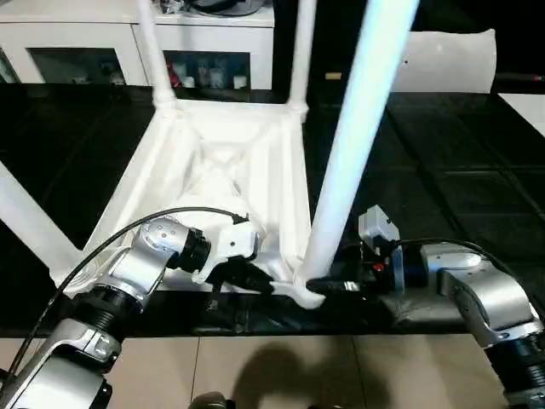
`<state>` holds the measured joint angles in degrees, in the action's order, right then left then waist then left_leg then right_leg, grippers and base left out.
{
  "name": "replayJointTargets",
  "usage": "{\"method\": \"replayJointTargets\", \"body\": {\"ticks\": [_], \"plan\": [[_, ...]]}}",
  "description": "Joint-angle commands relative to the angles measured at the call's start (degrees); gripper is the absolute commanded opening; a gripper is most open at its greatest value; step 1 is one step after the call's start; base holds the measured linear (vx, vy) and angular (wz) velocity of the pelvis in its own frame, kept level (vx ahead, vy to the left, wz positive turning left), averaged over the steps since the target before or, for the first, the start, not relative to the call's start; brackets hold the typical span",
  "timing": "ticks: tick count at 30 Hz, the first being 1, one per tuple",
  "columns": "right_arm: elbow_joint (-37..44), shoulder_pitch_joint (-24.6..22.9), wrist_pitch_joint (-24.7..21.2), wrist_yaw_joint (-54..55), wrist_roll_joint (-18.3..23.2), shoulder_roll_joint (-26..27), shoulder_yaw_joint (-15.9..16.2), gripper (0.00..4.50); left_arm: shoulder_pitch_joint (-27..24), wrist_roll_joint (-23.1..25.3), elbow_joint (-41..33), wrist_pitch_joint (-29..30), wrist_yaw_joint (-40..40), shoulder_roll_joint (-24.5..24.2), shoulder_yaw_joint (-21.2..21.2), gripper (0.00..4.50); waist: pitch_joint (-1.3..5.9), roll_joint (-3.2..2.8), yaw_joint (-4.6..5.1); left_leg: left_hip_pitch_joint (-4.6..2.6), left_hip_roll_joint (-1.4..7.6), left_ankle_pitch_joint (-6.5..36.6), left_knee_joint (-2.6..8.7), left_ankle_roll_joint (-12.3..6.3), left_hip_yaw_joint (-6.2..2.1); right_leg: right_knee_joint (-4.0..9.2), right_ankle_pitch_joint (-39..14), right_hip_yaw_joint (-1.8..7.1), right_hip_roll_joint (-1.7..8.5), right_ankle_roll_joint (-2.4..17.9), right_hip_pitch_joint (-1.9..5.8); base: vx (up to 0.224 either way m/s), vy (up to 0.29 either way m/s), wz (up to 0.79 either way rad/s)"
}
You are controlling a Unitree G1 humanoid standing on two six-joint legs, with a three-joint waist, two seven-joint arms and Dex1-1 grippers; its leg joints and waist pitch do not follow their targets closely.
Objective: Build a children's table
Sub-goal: Rotate leg to tighten
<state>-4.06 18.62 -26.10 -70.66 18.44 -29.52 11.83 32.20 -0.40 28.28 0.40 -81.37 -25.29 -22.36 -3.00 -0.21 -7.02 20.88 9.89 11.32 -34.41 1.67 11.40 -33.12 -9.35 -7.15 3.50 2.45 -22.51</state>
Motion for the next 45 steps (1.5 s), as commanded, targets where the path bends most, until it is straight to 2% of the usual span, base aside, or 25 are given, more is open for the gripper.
{"method": "replayJointTargets", "body": {"ticks": [1, 9, 10, 13, 15, 16, 17, 18, 21, 22, 23, 24, 25, 26, 27, 28, 29, 30, 31, 32, 33, 36, 39, 43, 45], "plan": [[1.5, 0.1, -0.4, -2.1, 1.1, -0.8, 1.4, 2.56, 0.6, 1.2, 0.1, -0.7, -2.2, -0.6, -2.5, 0.00, 3.86, 0.45, 0.19, -1.02, 4.54, 7.9, 3.88, -3.04, -2.05, 4.16, -19.4, 4.28, 6.61, 6.0, 2.84, 0.000, 0.000, 0.00], [2.5, 0.0, -1.7, -2.4, 2.1, -0.6, 1.5, 2.09, 0.7, 0.7, 0.4, -0.4, -2.2, -0.3, -1.9, 0.00, 3.95, 0.40, 0.02, -1.09, 4.56, 7.7, 3.87, -2.78, -2.10, 4.29, -20.4, 4.20, 6.54, 5.3, 2.81, 0.000, 0.000, 0.00], [3.3, -0.6, -2.2, -1.0, 2.2, 0.4, 1.3, 2.08, 0.7, 1.0, 0.6, 0.0, -0.9, 0.1, -1.5, 0.00, 3.99, -0.31, -0.10, -1.10, 4.56, 7.5, 3.85, -2.74, -2.18, 4.20, -19.5, 4.23, 6.53, 5.5, 2.78, 0.000, 0.000, 0.00], [3.9, -1.2, -2.7, 2.3, 1.8, 2.3, 0.9, 2.03, 0.8, 1.7, 0.9, 1.2, 2.0, 1.0, -1.0, 0.00, 4.00, 0.14, -0.04, -1.02, 4.51, 7.6, 3.88, -2.62, -2.13, 4.17, -18.8, 4.22, 6.55, 5.7, 2.88, 0.000, 0.000, 0.00], [3.5, -1.2, -3.2, 6.9, 0.6, 4.5, 0.6, 2.01, 1.0, 2.0, 1.0, 3.4, 5.0, 2.1, -0.3, 0.00, 3.63, -0.07, 0.18, -1.17, 4.40, 9.2, 3.98, -2.08, -2.15, 4.70, -21.7, 4.11, 6.58, 5.5, 2.76, 0.000, 0.000, 0.00], [3.1, -1.1, -3.1, 9.7, -0.5, 6.0, 0.7, 2.00, 1.3, 1.6, 1.0, 5.4, 7.0, 3.3, 0.5, 0.00, 2.72, 0.02, 0.97, -2.09, 3.95, 14.3, 4.02, -0.68, -2.15, 6.28, -31.3, 3.54, 6.57, 3.5, 2.23, 0.000, 0.000, 0.00], [2.7, -0.9, -3.2, 11.2, -0.9, 6.8, 0.5, 1.99, 1.4, 1.5, 1.0, 6.1, 7.8, 3.7, 0.8, 0.00, 2.72, 0.02, 0.97, -2.09, 3.95, 14.3, 4.02, -0.68, -2.15, 6.28, -31.3, 3.54, 6.57, 3.5, 2.23, 0.000, 0.000, 0.00], [1.2, -0.2, -4.0, 18.3, -2.7, 10.5, -0.5, 1.99, 2.0, 0.8, 1.0, 9.2, 11.5, 6.0, 2.1, 0.00, 2.53, 0.23, 1.92, -2.87, 3.37, 17.4, 3.54, 0.79, -2.49, 7.49, -39.1, 2.58, 6.70, 0.7, 2.07, 0.000, 0.000, 0.00], [-0.7, 1.5, -6.1, 28.4, -3.9, 16.9, -2.7, 1.95, 3.4, 1.0, 1.6, 13.0, 19.0, 9.8, 3.9, 0.00, 2.13, -0.10, 3.70, -3.70, 3.27, 22.3, 3.14, 1.76, -3.20, 9.10, -43.3, 0.58, 6.34, -2.3, 1.78, -0.036, 0.012, -0.05], [-2.2, 2.9, -7.4, 33.9, -4.8, 20.4, -3.8, 1.95, 4.3, 1.1, 2.4, 15.0, 23.3, 12.2, 5.0, 0.00, 2.21, -1.45, 5.76, -3.80, 5.08, 30.2, 4.08, 2.46, -4.59, 9.04, -38.8, -2.05, 5.89, -3.1, 3.45, -0.062, 0.044, -0.09], [-2.7, 3.5, -8.1, 35.9, -5.0, 21.6, -4.2, 1.95, 4.6, 1.2, 2.7, 15.6, 24.8, 12.9, 5.3, 0.00, 2.00, -2.19, 6.08, -2.17, 7.13, 35.0, 6.52, 2.77, -5.62, 5.32, -32.8, -1.35, 5.30, -2.0, 5.25, -0.051, 0.068, -0.13], [-3.3, 4.1, -8.6, 37.7, -5.3, 22.8, -4.6, 1.95, 4.9, 1.2, 3.0, 16.0, 26.1, 13.6, 5.6, 0.00, 2.27, -2.78, 6.27, 0.25, 8.93, 42.5, 11.03, 4.11, -6.31, -3.49, -14.1, 0.69, 4.30, 0.7, 6.87, -0.051, 0.068, -0.13], [-4.0, 4.7, -9.2, 39.9, -5.6, 24.0, -5.1, 1.95, 5.3, 1.5, 3.4, 16.5, 28.0, 14.4, 6.1, 0.00, 2.08, -2.29, 6.30, -0.56, 7.85, 44.6, 11.87, 4.42, -5.32, -4.18, -10.1, 1.51, 3.45, 0.7, 5.44, -0.064, 0.053, -0.09], [-5.7, 6.4, -9.6, 44.4, -6.2, 26.8, -6.3, 1.95, 5.9, 1.7, 4.1, 17.8, 31.4, 16.2, 7.1, 0.00, 2.70, 0.01, 6.63, -4.26, 3.57, 40.1, 7.42, 6.82, -4.33, 1.06, -19.2, 3.92, 5.72, 3.6, 1.97, 0.000, 0.000, 0.00], [-6.6, 7.2, -9.9, 46.3, -6.4, 28.2, -6.7, 1.95, 6.3, 1.9, 4.6, 18.3, 33.6, 17.1, 7.7, 0.00, 2.74, 0.87, 7.40, -2.50, 2.35, 33.6, 5.01, 6.62, -4.65, 3.27, -29.3, 4.31, 8.19, 4.7, 2.36, 0.000, 0.000, 0.00], [-7.5, 8.0, -9.8, 48.2, -7.1, 29.5, -6.9, 1.95, 6.8, 2.1, 5.0, 18.8, 35.8, 18.1, 8.5, 0.00, 3.59, 1.06, 4.98, -0.28, 1.84, 11.0, 2.11, 1.13, -3.99, 4.84, -36.2, 6.44, 10.40, 3.0, 3.82, 0.057, -0.042, -0.11], [-8.3, 8.6, -8.9, 49.2, -7.7, 30.3, -6.8, 1.95, 7.0, 2.2, 5.1, 19.2, 37.0, 18.8, 9.0, 0.00, 3.63, 0.65, 4.79, 0.29, 2.09, 7.0, 2.60, 0.39, -3.87, 4.28, -32.7, 6.11, 9.48, 3.5, 3.74, 0.000, 0.000, 0.00], [-8.9, 9.0, -7.4, 49.5, -8.5, 30.8, -6.4, 2.30, 7.2, 2.7, 4.9, 19.0, 38.3, 19.2, 9.4, 0.00, 3.81, 0.54, 5.03, 1.04, 2.47, 3.3, 3.40, -0.30, -3.62, 3.19, -22.8, 5.24, 7.45, 5.1, 3.81, 0.000, 0.000, 0.00], [-9.1, 9.1, -6.6, 49.9, -9.0, 30.9, -6.3, 2.30, 7.2, 2.9, 4.8, 18.7, 38.2, 19.3, 9.3, 0.00, 4.15, 0.25, 4.96, 0.76, 2.80, 1.8, 3.38, -0.57, -3.62, 2.40, -17.1, 5.05, 6.80, 6.3, 3.63, 0.000, 0.000, 0.00], [-9.3, 9.0, -5.1, 50.2, -9.1, 30.9, -6.6, 2.51, 7.2, 2.8, 4.5, 18.8, 37.5, 19.1, 9.2, 0.00, 4.58, 0.18, 5.12, 0.63, 3.11, -1.3, 3.15, -2.20, -3.52, 1.07, -5.9, 4.93, 6.34, 9.1, 3.52, 0.054, -0.023, -0.02], [-9.4, 8.9, -4.1, 49.8, -9.1, 30.6, -6.7, 2.65, 7.0, 2.9, 4.3, 18.4, 36.8, 18.8, 9.0, 0.00, 4.61, 0.10, 5.16, 0.74, 3.01, -2.6, 2.90, -3.99, -3.42, 0.44, 1.3, 4.92, 6.30, 11.6, 3.65, 0.054, -0.023, -0.02], [-8.2, 7.8, -1.6, 47.4, -10.0, 28.6, -6.5, 2.93, 6.4, 3.2, 3.5, 17.6, 34.8, 16.9, 7.9, 0.00, 4.56, 0.41, 4.77, 0.85, 2.87, -1.7, 2.67, -7.70, -3.02, 0.51, 4.7, 4.77, 6.58, 14.1, 3.78, 0.000, 0.000, 0.00], [-6.5, 6.6, -0.4, 43.9, -9.5, 25.4, -6.8, 3.03, 5.3, 3.3, 2.7, 15.6, 30.9, 13.8, 6.8, 0.00, 4.17, 0.00, 4.62, 0.77, 3.22, 1.9, 2.81, -7.13, -3.00, 1.38, -2.8, 4.56, 6.50, 12.8, 3.71, 0.000, 0.000, 0.00], [-4.5, 4.7, 2.2, 35.6, -8.6, 18.5, -7.1, 3.35, 3.6, 3.1, 1.7, 12.3, 23.1, 9.5, 5.2, 0.00, 3.93, -0.12, 4.51, 0.42, 3.62, 4.6, 3.04, -5.64, -2.93, 1.56, -5.9, 4.74, 6.41, 12.3, 3.46, 0.000, 0.000, 0.00], [-3.6, 3.9, 2.4, 31.2, -8.0, 15.2, -6.8, 3.54, 2.5, 3.1, 1.0, 8.2, 18.2, 7.4, 3.6, 0.00, 3.74, 0.33, 4.29, 0.43, 3.73, 5.9, 3.19, -5.00, -2.90, 1.85, -7.7, 4.81, 6.46, 11.6, 3.51, 0.000, 0.000, 0.00]]}}
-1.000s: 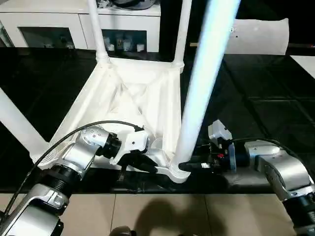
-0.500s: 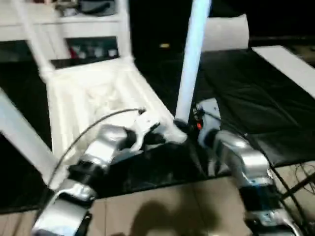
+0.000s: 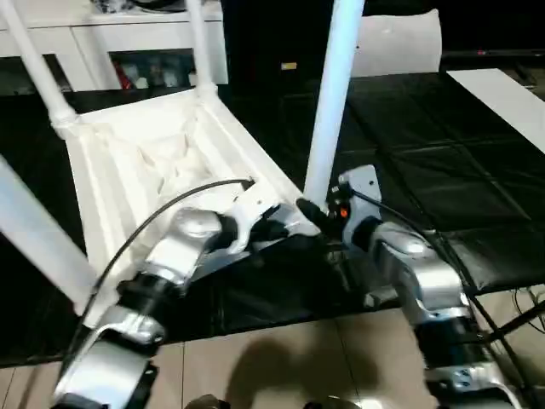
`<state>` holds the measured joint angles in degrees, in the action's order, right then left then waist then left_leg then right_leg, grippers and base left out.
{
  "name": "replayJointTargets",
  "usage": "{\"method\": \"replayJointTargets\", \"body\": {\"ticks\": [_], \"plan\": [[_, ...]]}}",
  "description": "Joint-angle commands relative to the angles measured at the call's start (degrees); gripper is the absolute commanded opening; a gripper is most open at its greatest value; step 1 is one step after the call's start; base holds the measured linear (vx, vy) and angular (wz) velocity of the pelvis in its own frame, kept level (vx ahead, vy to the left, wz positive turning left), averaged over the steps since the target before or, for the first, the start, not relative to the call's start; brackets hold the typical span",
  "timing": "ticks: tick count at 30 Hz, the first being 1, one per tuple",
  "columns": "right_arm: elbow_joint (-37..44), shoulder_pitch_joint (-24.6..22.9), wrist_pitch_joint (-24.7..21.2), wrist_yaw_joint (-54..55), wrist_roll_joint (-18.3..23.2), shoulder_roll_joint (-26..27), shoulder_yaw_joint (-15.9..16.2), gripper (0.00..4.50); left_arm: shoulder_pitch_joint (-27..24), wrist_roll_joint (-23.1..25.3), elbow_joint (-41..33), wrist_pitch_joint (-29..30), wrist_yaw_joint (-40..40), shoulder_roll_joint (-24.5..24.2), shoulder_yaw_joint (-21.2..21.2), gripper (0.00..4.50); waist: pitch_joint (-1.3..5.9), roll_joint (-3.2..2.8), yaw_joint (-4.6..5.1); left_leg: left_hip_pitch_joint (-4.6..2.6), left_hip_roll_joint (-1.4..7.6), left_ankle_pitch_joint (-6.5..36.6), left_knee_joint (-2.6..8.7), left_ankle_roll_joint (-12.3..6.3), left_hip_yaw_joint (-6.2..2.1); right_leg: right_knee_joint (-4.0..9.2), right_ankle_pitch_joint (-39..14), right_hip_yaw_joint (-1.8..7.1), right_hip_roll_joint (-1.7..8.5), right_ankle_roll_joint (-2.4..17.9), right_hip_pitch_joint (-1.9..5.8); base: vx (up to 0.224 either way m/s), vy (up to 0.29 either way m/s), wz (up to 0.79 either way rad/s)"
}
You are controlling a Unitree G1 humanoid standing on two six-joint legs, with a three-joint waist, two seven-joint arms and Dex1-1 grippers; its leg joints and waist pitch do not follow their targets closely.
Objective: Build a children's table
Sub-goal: Rotate leg to tighten
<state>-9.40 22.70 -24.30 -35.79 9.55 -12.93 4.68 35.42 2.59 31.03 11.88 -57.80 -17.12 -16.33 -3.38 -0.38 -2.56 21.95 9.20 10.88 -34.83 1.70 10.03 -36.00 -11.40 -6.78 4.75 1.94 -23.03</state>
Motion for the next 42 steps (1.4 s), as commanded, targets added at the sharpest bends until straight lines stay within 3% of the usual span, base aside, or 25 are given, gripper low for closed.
{"method": "replayJointTargets", "body": {"ticks": [1, 3, 5, 7, 8, 11, 12, 14, 21, 30, 32, 33, 36, 40, 41, 42], "plan": [[2.1, -0.7, 1.1, -6.0, 1.0, -3.0, 0.7, 3.66, -1.0, 0.5, -1.8, -4.8, -6.9, -1.8, -3.3, 0.00, 4.13, 0.32, -0.43, -0.79, 4.54, 6.9, 3.65, -4.69, -1.57, 4.66, -6.6, 4.51, 5.31, 11.8, 3.98, 0.000, 0.000, 0.00], [2.2, -0.8, 1.3, -6.9, 1.0, -3.5, 0.9, 3.89, -1.0, 0.6, -1.7, -5.2, -7.4, -2.2, -3.6, 0.00, 4.02, -0.10, -0.98, -1.22, 4.62, 7.7, 3.72, -3.81, -1.45, 4.85, -8.1, 4.57, 5.28, 11.8, 3.51, 0.000, 0.000, 0.00], [2.5, -1.4, 2.5, -12.7, 1.3, -7.2, 2.1, 3.89, -1.2, 0.2, -1.4, -7.8, -11.2, -3.9, -4.8, 0.00, 4.01, 0.06, -1.39, -1.12, 4.66, 8.5, 3.82, -3.23, -1.54, 4.89, -9.1, 4.51, 5.32, 11.5, 3.66, 0.000, 0.000, 0.00], [1.9, -1.4, 5.5, -19.3, 1.2, -11.1, 4.1, 3.89, -1.6, -0.8, -1.4, -9.5, -16.3, -5.6, -5.6, 0.00, 3.96, -0.20, -1.87, -1.17, 4.79, 9.3, 3.88, -3.07, -1.54, 5.02, -9.5, 4.59, 5.39, 10.9, 3.71, 0.000, 0.000, 0.00], [1.9, -1.4, 5.5, -19.9, 1.4, -11.4, 4.2, 3.89, -1.6, -0.9, -1.5, -9.5, -16.8, -5.8, -5.7, 0.00, 4.07, -0.69, -2.17, -1.25, 4.75, 9.3, 3.84, -2.83, -1.56, 4.78, -8.7, 4.55, 5.35, 11.3, 3.63, 0.000, 0.000, 0.00], [2.0, -1.0, 4.8, -25.5, 4.0, -13.1, 5.0, 3.62, -2.2, -2.0, -2.3, -9.7, -21.1, -7.2, -6.4, 0.00, 4.12, -0.35, -2.56, -1.15, 4.90, 9.8, 3.94, -2.89, -1.60, 4.70, -7.8, 4.51, 5.45, 12.2, 3.72, 0.000, 0.000, 0.00], [2.5, -1.0, 3.6, -29.2, 5.6, -14.2, 5.4, 3.55, -2.5, -2.1, -2.9, -10.3, -23.9, -8.4, -7.3, 0.00, 4.18, 0.02, -2.67, -1.09, 4.87, 9.7, 3.90, -3.11, -1.56, 4.71, -7.8, 4.47, 5.49, 12.4, 3.84, 0.000, 0.000, 0.00], [2.8, -1.0, 2.8, -30.8, 6.3, -14.7, 5.6, 3.48, -2.5, -2.2, -3.2, -10.2, -25.0, -8.8, -7.6, 0.00, 4.22, -0.20, -2.95, -1.05, 4.90, 8.9, 3.83, -3.29, -1.55, 4.54, -7.5, 4.41, 5.43, 12.7, 3.80, 0.000, 0.000, 0.00], [2.5, -0.6, 2.1, -37.1, 8.3, -17.1, 7.3, 2.78, -1.3, -1.7, -1.9, -12.5, -28.2, -10.3, -8.6, 0.00, 4.19, 0.15, -3.72, -1.06, 4.95, 8.5, 3.82, -3.16, -1.50, 4.79, -10.0, 4.37, 5.59, 11.7, 3.61, 0.000, 0.000, 0.00], [2.6, -0.1, 2.6, -37.0, 9.1, -15.1, 7.5, 2.02, -0.7, -2.0, -2.1, -12.3, -29.3, -9.8, -8.9, 0.00, 4.30, 0.15, -3.83, -1.01, 4.90, 8.0, 3.82, -2.67, -1.50, 4.64, -9.2, 4.32, 5.54, 11.7, 3.62, 0.000, 0.000, 0.00], [2.9, -0.2, 2.7, -36.1, 8.8, -14.5, 8.0, 2.02, -0.6, -2.1, -2.2, -12.2, -29.1, -9.5, -8.9, 0.00, 4.27, 0.09, -3.82, -1.01, 4.89, 8.3, 3.86, -2.44, -1.53, 4.71, -9.8, 4.32, 5.59, 11.6, 3.64, 0.000, 0.000, 0.00], [2.9, -0.2, 2.3, -36.1, 8.9, -14.4, 8.0, 2.26, -0.6, -2.2, -2.2, -12.1, -29.1, -9.5, -8.9, 0.00, 4.23, 0.28, -3.76, -0.97, 4.85, 8.5, 3.89, -2.37, -1.51, 4.79, -10.4, 4.31, 5.57, 11.4, 3.66, 0.000, 0.000, 0.00], [2.9, -0.1, 1.2, -35.7, 9.2, -13.8, 7.9, 2.54, -0.4, -2.0, -2.1, -12.4, -29.0, -9.5, -8.8, 0.00, 4.19, -0.02, -3.85, -1.07, 4.84, 9.1, 3.89, -2.16, -1.52, 4.97, -11.9, 4.33, 5.62, 10.9, 3.55, 0.000, 0.000, 0.00], [2.1, 0.2, 2.4, -34.1, 7.0, -13.5, 8.6, 2.94, -0.3, -2.0, -1.9, -12.5, -29.1, -9.8, -8.7, 0.00, 4.37, -0.13, -3.88, -1.17, 5.03, 8.3, 3.98, -1.79, -1.59, 4.59, -9.2, 4.33, 5.45, 11.5, 3.43, 0.000, 0.000, 0.00], [2.0, 0.3, 2.3, -34.1, 6.9, -13.4, 8.7, 2.94, -0.2, -1.8, -1.8, -12.7, -29.0, -9.8, -8.7, 0.00, 4.39, -0.13, -3.89, -1.21, 5.05, 8.2, 3.99, -1.81, -1.60, 4.52, -8.5, 4.33, 5.44, 11.7, 3.44, 0.000, 0.000, 0.00], [1.9, 0.4, 1.4, -34.7, 7.4, -13.5, 8.7, 2.62, -0.1, -1.6, -1.6, -12.9, -29.1, -9.9, -8.7, 0.00, 4.38, 0.01, -3.93, -1.14, 5.00, 8.1, 3.96, -1.99, -1.55, 4.38, -7.6, 4.34, 5.53, 12.0, 3.54, 0.000, 0.000, 0.00]]}}
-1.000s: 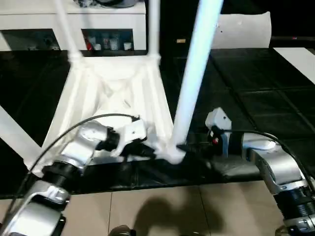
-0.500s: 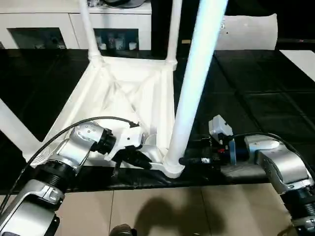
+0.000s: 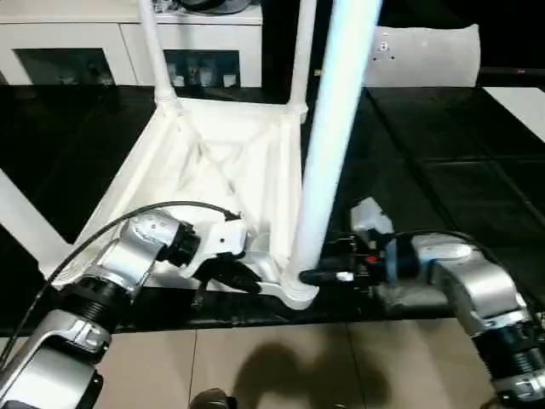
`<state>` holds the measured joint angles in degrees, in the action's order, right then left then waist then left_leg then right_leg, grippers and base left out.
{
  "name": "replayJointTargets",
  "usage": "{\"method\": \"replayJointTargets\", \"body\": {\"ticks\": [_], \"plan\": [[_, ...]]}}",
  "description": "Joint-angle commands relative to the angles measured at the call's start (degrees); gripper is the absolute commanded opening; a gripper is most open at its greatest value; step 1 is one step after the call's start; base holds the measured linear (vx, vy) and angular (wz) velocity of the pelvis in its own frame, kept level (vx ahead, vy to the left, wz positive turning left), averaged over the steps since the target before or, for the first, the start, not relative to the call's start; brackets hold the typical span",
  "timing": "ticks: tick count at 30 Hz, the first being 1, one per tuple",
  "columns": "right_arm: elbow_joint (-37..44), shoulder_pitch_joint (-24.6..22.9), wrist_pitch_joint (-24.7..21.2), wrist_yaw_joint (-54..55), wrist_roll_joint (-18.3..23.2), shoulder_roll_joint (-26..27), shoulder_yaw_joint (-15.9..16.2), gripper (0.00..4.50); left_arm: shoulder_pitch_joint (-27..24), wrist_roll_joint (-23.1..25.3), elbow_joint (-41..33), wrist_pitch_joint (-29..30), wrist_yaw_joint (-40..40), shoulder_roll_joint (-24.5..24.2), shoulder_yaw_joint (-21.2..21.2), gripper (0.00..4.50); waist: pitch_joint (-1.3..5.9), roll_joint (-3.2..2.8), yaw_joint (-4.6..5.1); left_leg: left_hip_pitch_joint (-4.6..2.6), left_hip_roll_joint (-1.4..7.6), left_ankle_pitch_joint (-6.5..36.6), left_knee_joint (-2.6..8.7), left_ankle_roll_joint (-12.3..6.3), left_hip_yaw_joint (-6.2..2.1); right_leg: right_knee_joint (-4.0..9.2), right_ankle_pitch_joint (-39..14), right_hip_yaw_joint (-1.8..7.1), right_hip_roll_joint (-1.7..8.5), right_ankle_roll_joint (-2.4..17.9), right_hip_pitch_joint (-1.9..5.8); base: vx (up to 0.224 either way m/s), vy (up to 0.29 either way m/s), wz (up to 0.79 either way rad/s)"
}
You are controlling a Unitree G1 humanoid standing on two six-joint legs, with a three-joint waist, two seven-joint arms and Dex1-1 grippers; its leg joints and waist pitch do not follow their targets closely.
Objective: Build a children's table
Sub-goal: Rotate leg to tighten
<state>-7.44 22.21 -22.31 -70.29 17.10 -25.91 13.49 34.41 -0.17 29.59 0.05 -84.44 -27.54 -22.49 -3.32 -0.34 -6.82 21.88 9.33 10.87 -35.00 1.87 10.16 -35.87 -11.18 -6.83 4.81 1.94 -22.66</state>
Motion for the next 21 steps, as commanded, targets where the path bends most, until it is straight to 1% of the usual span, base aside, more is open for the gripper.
{"method": "replayJointTargets", "body": {"ticks": [1, 2, 4, 5, 6, 7, 8, 10, 12, 14, 15, 16, 17, 18, 19, 20, 21], "plan": [[0.0, 1.0, -1.1, -0.6, 0.3, -0.6, -0.2, 2.45, 1.0, 1.2, -0.1, -1.1, -2.4, 0.5, -2.6, 0.00, 4.34, -0.04, 0.32, -1.01, 4.83, 8.1, 4.09, -2.24, -1.65, 4.25, -7.7, 4.39, 5.50, 12.0, 3.24, 0.000, 0.000, 0.00], [-0.1, 1.1, -1.6, -0.9, 0.6, -0.6, -0.2, 2.56, 1.1, 1.2, -0.1, -1.1, -2.5, 0.5, -2.6, 0.00, 4.29, 0.10, 0.29, -1.00, 4.81, 8.2, 4.10, -2.39, -1.64, 4.32, -8.1, 4.38, 5.51, 12.0, 3.26, 0.000, 0.000, 0.00], [0.0, 1.1, -2.2, -1.4, 0.8, -0.8, 0.0, 2.58, 1.1, 1.2, -0.1, -1.1, -2.5, 0.3, -2.5, 0.00, 4.23, 0.00, 0.26, -0.95, 4.78, 8.5, 4.07, -2.34, -1.62, 4.48, -9.3, 4.40, 5.59, 11.6, 3.26, 0.000, 0.000, 0.00], [0.1, 1.1, -2.2, -1.5, 0.7, -0.8, 0.2, 2.40, 1.1, 1.2, -0.1, -1.1, -2.6, 0.3, -2.5, 0.00, 4.20, -0.02, 0.23, -1.01, 4.78, 8.8, 4.08, -2.20, -1.61, 4.59, -10.1, 4.38, 5.56, 11.4, 3.21, 0.000, 0.000, 0.00], [0.2, 1.1, -2.6, -1.6, 1.1, -0.9, 0.2, 2.11, 1.1, 1.3, 0.0, -1.1, -2.6, 0.2, -2.5, 0.00, 4.22, -0.02, 0.22, -1.03, 4.82, 8.9, 4.11, -2.05, -1.65, 4.61, -10.5, 4.39, 5.60, 11.3, 3.25, 0.000, 0.000, 0.00], [0.3, 0.9, -2.8, -1.8, 1.3, -0.9, 0.3, 2.11, 1.2, 1.4, 0.1, -1.1, -2.5, 0.1, -2.5, 0.00, 4.26, -0.08, 0.21, -1.01, 4.86, 8.6, 4.11, -2.04, -1.68, 4.50, -10.0, 4.38, 5.53, 11.3, 3.23, 0.000, 0.000, 0.00], [0.4, 0.9, -2.9, -1.8, 1.4, -1.0, 0.3, 2.24, 1.2, 1.4, 0.1, -1.1, -2.5, 0.1, -2.5, 0.00, 4.26, -0.05, 0.23, -1.00, 4.87, 8.5, 4.13, -2.03, -1.69, 4.49, -9.7, 4.37, 5.51, 11.3, 3.21, 0.000, 0.000, 0.00], [0.5, 0.6, -3.2, -1.9, 1.7, -1.0, 0.4, 1.99, 1.1, 1.3, 0.1, -0.9, -2.2, 0.0, -2.3, 0.00, 4.29, -0.05, 0.23, -1.08, 4.88, 8.4, 4.12, -2.00, -1.67, 4.39, -9.0, 4.39, 5.51, 11.5, 3.20, 0.000, 0.000, 0.00], [0.9, 0.4, -3.9, -1.6, 2.2, -0.5, 0.2, 1.97, 0.9, 1.0, -0.1, -0.4, -1.8, 0.1, -1.9, 0.00, 4.29, -0.08, 0.18, -1.03, 4.86, 8.5, 4.11, -1.96, -1.66, 4.42, -8.9, 4.38, 5.55, 11.6, 3.23, 0.000, 0.000, 0.00], [1.5, 0.1, -4.6, -0.8, 2.8, 0.1, -0.3, 1.98, 0.8, 1.0, -0.3, 0.7, -0.6, 0.4, -1.5, 0.00, 4.23, -0.11, 0.16, -1.06, 4.84, 8.8, 4.13, -1.89, -1.66, 4.48, -9.4, 4.37, 5.54, 11.6, 3.20, 0.000, 0.000, 0.00], [2.1, -0.3, -5.6, 1.1, 3.4, 1.3, -1.1, 1.94, 0.8, 1.1, -0.4, 2.7, 1.6, 1.0, -0.9, 0.00, 4.18, -0.18, 0.14, -1.14, 4.90, 9.1, 4.19, -1.65, -1.68, 4.50, -9.8, 4.40, 5.54, 11.5, 3.11, 0.000, 0.000, 0.00], [2.5, -0.7, -6.2, 3.0, 3.5, 2.3, -1.7, 1.93, 1.0, 1.2, -0.4, 4.3, 3.4, 1.6, -0.3, 0.00, 4.05, 0.13, 0.29, -1.13, 4.87, 9.9, 4.32, -1.32, -1.72, 4.73, -11.3, 4.38, 5.60, 11.3, 3.16, 0.000, 0.000, 0.00], [2.5, -0.8, -6.2, 3.4, 3.5, 2.5, -1.8, 1.93, 1.1, 1.3, -0.4, 4.6, 3.8, 1.8, -0.2, 0.00, 4.05, 0.13, 0.29, -1.13, 4.87, 9.9, 4.32, -1.32, -1.72, 4.73, -11.3, 4.38, 5.60, 11.3, 3.16, 0.000, 0.000, 0.00], [2.9, -1.3, -6.7, 5.8, 3.2, 3.6, -2.1, 1.93, 1.2, 0.8, -0.5, 6.6, 5.8, 2.9, 0.7, 0.00, 3.49, -0.01, 0.49, -1.37, 4.76, 12.7, 4.54, -0.40, -1.70, 5.45, -16.8, 4.43, 5.72, 10.2, 2.99, 0.000, 0.000, 0.00], [3.0, -1.8, -7.0, 9.5, 2.4, 5.4, -2.4, 1.93, 1.3, 0.3, -0.7, 8.8, 8.6, 4.4, 1.7, 0.00, 3.31, -0.04, 0.50, -1.71, 4.72, 14.3, 4.59, 0.14, -1.73, 5.88, -19.8, 4.41, 5.78, 9.6, 2.79, 0.000, 0.000, 0.00], [3.0, -2.0, -6.9, 11.4, 1.9, 6.3, -2.5, 1.93, 1.4, 0.2, -0.8, 9.7, 9.9, 5.0, 2.1, 0.00, 2.97, 0.18, 0.80, -2.21, 4.70, 17.4, 4.67, 1.25, -2.02, 6.44, -25.9, 4.26, 5.96, 8.3, 2.63, 0.000, 0.000, 0.00], [2.3, -2.1, -7.4, 17.1, 0.5, 9.1, -3.4, 1.93, 1.3, 0.4, -1.1, 11.8, 13.6, 6.7, 3.0, 0.00, 3.03, 0.32, 1.22, -2.08, 4.44, 18.5, 4.74, 2.00, -2.26, 6.91, -29.9, 4.03, 6.07, 6.5, 2.85, 0.000, 0.000, 0.00]]}}
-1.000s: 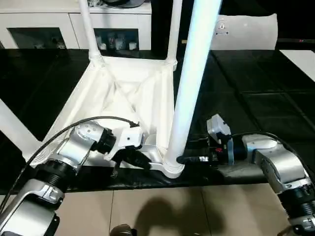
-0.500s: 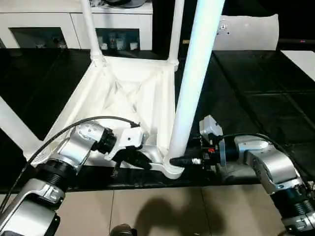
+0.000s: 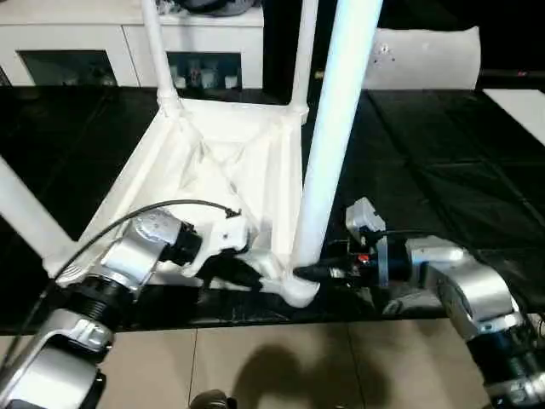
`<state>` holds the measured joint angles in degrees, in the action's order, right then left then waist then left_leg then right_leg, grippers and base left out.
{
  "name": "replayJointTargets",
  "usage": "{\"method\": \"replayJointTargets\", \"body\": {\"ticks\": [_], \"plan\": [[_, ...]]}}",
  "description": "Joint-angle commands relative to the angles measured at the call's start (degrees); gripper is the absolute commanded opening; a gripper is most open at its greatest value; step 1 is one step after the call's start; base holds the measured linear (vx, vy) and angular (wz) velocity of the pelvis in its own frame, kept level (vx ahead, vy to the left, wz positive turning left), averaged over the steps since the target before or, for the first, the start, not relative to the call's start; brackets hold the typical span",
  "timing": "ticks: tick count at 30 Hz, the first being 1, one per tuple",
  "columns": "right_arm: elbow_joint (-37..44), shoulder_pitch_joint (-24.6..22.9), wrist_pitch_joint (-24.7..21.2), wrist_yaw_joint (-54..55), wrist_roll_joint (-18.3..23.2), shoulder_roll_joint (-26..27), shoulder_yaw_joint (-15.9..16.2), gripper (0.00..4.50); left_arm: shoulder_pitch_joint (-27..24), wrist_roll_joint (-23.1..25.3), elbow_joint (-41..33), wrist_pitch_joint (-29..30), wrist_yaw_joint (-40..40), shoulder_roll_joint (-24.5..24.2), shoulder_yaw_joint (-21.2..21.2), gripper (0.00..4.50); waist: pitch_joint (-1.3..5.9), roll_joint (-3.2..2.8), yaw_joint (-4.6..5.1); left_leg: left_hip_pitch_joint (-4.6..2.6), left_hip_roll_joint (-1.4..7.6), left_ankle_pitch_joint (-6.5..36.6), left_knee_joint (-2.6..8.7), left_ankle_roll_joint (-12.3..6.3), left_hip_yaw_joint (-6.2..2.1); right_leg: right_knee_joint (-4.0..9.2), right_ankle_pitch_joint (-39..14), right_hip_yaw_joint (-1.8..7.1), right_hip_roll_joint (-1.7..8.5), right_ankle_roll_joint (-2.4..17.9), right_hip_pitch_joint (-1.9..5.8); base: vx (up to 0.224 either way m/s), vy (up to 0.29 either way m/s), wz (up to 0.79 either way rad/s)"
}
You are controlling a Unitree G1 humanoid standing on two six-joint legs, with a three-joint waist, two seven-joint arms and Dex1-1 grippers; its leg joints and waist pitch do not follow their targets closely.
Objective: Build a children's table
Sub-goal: Rotate leg to tighten
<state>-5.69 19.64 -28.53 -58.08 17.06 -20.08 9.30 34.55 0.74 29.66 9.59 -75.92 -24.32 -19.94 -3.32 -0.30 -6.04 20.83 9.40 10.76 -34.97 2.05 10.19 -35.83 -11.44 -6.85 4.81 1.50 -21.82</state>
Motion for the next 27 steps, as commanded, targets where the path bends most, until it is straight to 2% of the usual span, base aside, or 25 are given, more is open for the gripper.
{"method": "replayJointTargets", "body": {"ticks": [1, 2, 3, 4, 5, 6, 7, 8, 9, 10, 11, 12, 13, 14, 16, 17, 19, 20, 21, 22, 24, 25, 26, 27], "plan": [[0.0, 0.7, -2.1, 8.0, 0.5, 5.1, -0.2, 1.93, 1.3, -0.5, -1.1, 3.4, 7.6, 4.6, 1.2, 0.00, 3.16, 0.20, 0.78, -1.02, 4.38, 18.6, 4.79, 2.14, -2.49, 7.11, -30.8, 3.96, 6.12, 5.9, 1.95, 0.000, 0.000, 0.00], [0.0, 0.7, -2.1, 8.0, 0.5, 5.1, -0.2, 1.93, 1.3, -0.5, -1.1, 3.4, 7.6, 4.6, 1.2, 0.00, 3.16, 0.20, 0.78, -1.02, 4.38, 18.6, 4.79, 2.14, -2.49, 7.11, -30.8, 3.96, 6.12, 5.9, 1.95, 0.000, 0.000, 0.00], [-0.8, 1.3, -2.7, 11.2, 0.4, 7.1, -1.2, 1.93, 1.5, -0.7, -1.0, 5.2, 10.3, 6.0, 2.1, 0.00, 3.23, 0.39, 1.67, -0.56, 4.41, 18.4, 5.00, 2.17, -2.69, 6.93, -29.5, 3.82, 5.96, 5.5, 2.24, 0.000, 0.000, 0.00], [-2.8, 2.9, -4.3, 19.1, -0.7, 11.8, -3.2, 1.93, 2.0, 0.0, -0.6, 8.3, 17.0, 8.9, 3.4, 0.00, 3.27, -0.04, 2.42, -0.30, 4.57, 18.6, 5.23, 2.65, -2.87, 6.59, -27.4, 3.80, 5.73, 6.1, 2.18, 0.000, 0.000, 0.00], [-3.9, 3.7, -4.5, 22.6, -1.3, 13.7, -4.0, 1.93, 2.3, 0.1, -0.4, 9.6, 19.2, 10.0, 4.0, 0.00, 3.35, 0.01, 2.78, -0.34, 4.53, 19.0, 5.23, 2.94, -3.00, 6.57, -26.7, 3.65, 5.74, 6.4, 2.16, 0.000, 0.000, 0.00], [-4.2, 4.0, -4.7, 23.6, -1.5, 14.3, -4.3, 1.93, 2.4, 0.2, -0.4, 10.0, 19.9, 10.3, 4.2, 0.00, 3.52, 0.15, 3.55, -0.24, 4.32, 19.0, 5.20, 3.01, -3.05, 6.50, -25.2, 3.61, 5.73, 6.9, 2.32, 0.000, 0.000, 0.00], [-5.2, 4.8, -5.0, 26.5, -2.0, 15.9, -4.9, 1.93, 2.7, 0.1, 0.0, 10.9, 22.2, 11.4, 5.0, 0.00, 3.63, -0.18, 4.03, -0.15, 4.20, 18.0, 5.11, 2.52, -2.89, 6.34, -22.4, 3.84, 5.66, 7.6, 2.40, 0.000, 0.000, 0.00], [-5.2, 4.8, -5.0, 26.5, -2.0, 15.9, -4.9, 1.93, 2.7, 0.1, 0.0, 10.9, 22.2, 11.4, 5.0, 0.00, 3.63, -0.18, 4.03, -0.15, 4.20, 18.0, 5.11, 2.52, -2.89, 6.34, -22.4, 3.84, 5.66, 7.6, 2.40, 0.000, 0.000, 0.00], [-8.8, 7.1, -4.2, 32.8, -3.8, 18.8, -5.8, 1.93, 4.1, 0.3, 1.5, 11.9, 28.2, 14.0, 6.9, 0.00, 3.79, 0.00, 4.37, -0.25, 4.10, 16.0, 4.76, 1.24, -2.39, 6.33, -18.9, 4.13, 5.58, 8.9, 2.26, 0.000, 0.000, 0.00], [-8.8, 7.1, -4.2, 32.8, -3.8, 18.8, -5.8, 1.93, 4.1, 0.3, 1.5, 11.9, 28.2, 14.0, 6.9, 0.00, 3.66, 0.03, 4.76, -0.06, 3.95, 15.5, 4.70, 1.07, -2.31, 6.23, -18.5, 4.11, 5.52, 9.6, 2.15, 0.000, 0.000, 0.00], [-11.4, 8.7, -2.4, 36.4, -5.8, 20.3, -5.6, 1.93, 5.0, 0.5, 2.2, 12.8, 31.4, 15.6, 7.9, 0.00, 3.82, 0.14, 4.62, -0.32, 3.74, 14.9, 4.43, 0.75, -2.11, 6.51, -19.3, 3.99, 5.52, 9.6, 2.16, 0.000, 0.000, 0.00], [-11.6, 8.8, -2.2, 36.6, -5.9, 20.4, -5.6, 1.93, 5.0, 0.5, 2.2, 12.8, 31.6, 15.7, 8.0, 0.00, 3.81, 0.14, 4.65, -0.10, 3.61, 13.5, 4.35, 0.24, -2.02, 6.53, -19.0, 4.06, 5.53, 9.5, 2.31, 0.000, 0.000, 0.00], [-12.7, 9.5, -0.3, 38.3, -6.8, 21.3, -5.9, 2.28, 5.4, 1.0, 2.2, 12.7, 32.6, 16.1, 8.2, 0.00, 3.92, 0.21, 4.57, 0.11, 3.67, 11.8, 4.32, -0.39, -1.92, 6.31, -16.9, 4.13, 5.46, 9.5, 2.51, 0.000, 0.000, 0.00], [-12.8, 9.6, 0.5, 38.3, -6.9, 21.3, -6.1, 2.49, 5.5, 1.2, 2.3, 12.3, 32.3, 16.1, 8.1, 0.00, 4.10, 0.52, 4.54, 0.22, 3.69, 10.6, 4.29, -0.88, -1.83, 6.17, -15.3, 4.16, 5.38, 9.6, 2.65, 0.000, 0.000, 0.00], [-12.7, 9.7, 1.1, 38.3, -6.9, 21.6, -6.5, 2.49, 5.5, 1.2, 2.0, 12.1, 31.7, 16.0, 7.9, 0.00, 4.49, 0.27, 4.27, 0.46, 3.78, 5.5, 4.09, -2.99, -1.73, 5.10, -7.2, 4.23, 5.25, 11.0, 2.94, 0.000, 0.000, 0.00], [-12.7, 9.7, 1.1, 38.3, -6.9, 21.6, -6.5, 2.72, 5.5, 1.2, 2.0, 12.1, 31.7, 16.0, 7.9, 0.00, 4.54, 0.26, 4.27, 0.52, 3.79, 4.5, 4.05, -3.52, -1.73, 4.89, -5.4, 4.20, 5.17, 11.4, 2.98, 0.000, 0.000, 0.00], [-10.6, 8.7, 2.7, 35.2, -7.1, 19.6, -6.6, 2.88, 4.2, 1.7, 0.2, 9.9, 27.3, 13.5, 5.8, 0.00, 4.84, 0.03, 3.99, 0.63, 3.91, 1.7, 3.83, -5.26, -1.75, 4.22, 0.4, 4.16, 5.09, 12.9, 3.05, 0.000, 0.000, 0.00], [-10.3, 8.6, 2.8, 34.7, -7.2, 19.2, -6.5, 2.88, 4.1, 1.7, 0.0, 9.7, 26.6, 13.1, 5.5, 0.00, 4.98, 0.00, 3.88, 0.66, 3.88, 1.6, 3.68, -5.65, -1.71, 3.99, 1.5, 4.14, 5.04, 13.1, 3.12, 0.000, 0.000, 0.00], [-9.6, 8.2, 3.6, 32.7, -7.0, 18.1, -6.1, 3.00, 3.7, 1.8, -0.2, 8.8, 25.3, 12.3, 4.9, 0.00, 4.89, 0.38, 3.96, 0.77, 3.94, 1.1, 3.65, -6.50, -1.56, 3.90, 2.9, 4.20, 5.06, 13.6, 3.05, 0.000, 0.000, 0.00], [-9.3, 8.0, 4.0, 31.7, -6.9, 17.4, -6.0, 3.14, 3.5, 1.9, -0.2, 8.3, 24.5, 11.8, 4.6, 0.00, 4.81, 0.14, 3.67, 0.55, 4.01, 1.7, 3.58, -6.83, -1.43, 4.04, 2.3, 4.20, 5.05, 13.6, 2.91, 0.000, 0.000, 0.00], [-7.9, 7.1, 5.6, 26.6, -6.5, 14.4, -4.8, 3.31, 2.6, 1.8, -0.2, 5.4, 21.1, 10.1, 3.4, 0.00, 4.62, 0.17, 3.48, 0.55, 4.11, 2.7, 3.67, -6.67, -1.42, 4.25, 0.6, 4.20, 5.08, 13.4, 2.90, 0.000, 0.000, 0.00], [-6.7, 6.3, 6.8, 22.2, -6.2, 11.7, -3.6, 3.35, 1.7, 1.4, -0.2, 2.1, 17.9, 8.8, 2.6, 0.00, 4.40, 0.04, 3.26, 0.42, 4.32, 5.0, 3.81, -5.85, -1.40, 4.60, -2.8, 4.22, 5.09, 12.6, 2.84, 0.000, 0.000, 0.00], [-5.9, 5.8, 7.5, 19.5, -6.0, 10.0, -2.9, 3.45, 1.1, 1.0, -0.2, 0.1, 15.9, 8.1, 2.1, 0.00, 4.40, 0.04, 3.26, 0.42, 4.32, 5.0, 3.81, -5.85, -1.40, 4.60, -2.8, 4.22, 5.09, 12.6, 2.84, 0.000, 0.000, 0.00], [-3.8, 4.6, 7.1, 11.8, -4.5, 5.2, -1.7, 3.59, -0.3, 0.6, -0.6, -3.2, 11.0, 6.0, 0.7, 0.00, 4.38, 0.00, 3.01, 0.20, 4.43, 6.1, 3.87, -5.40, -1.39, 4.81, -4.3, 4.22, 4.95, 11.9, 2.80, 0.000, 0.000, 0.00]]}}
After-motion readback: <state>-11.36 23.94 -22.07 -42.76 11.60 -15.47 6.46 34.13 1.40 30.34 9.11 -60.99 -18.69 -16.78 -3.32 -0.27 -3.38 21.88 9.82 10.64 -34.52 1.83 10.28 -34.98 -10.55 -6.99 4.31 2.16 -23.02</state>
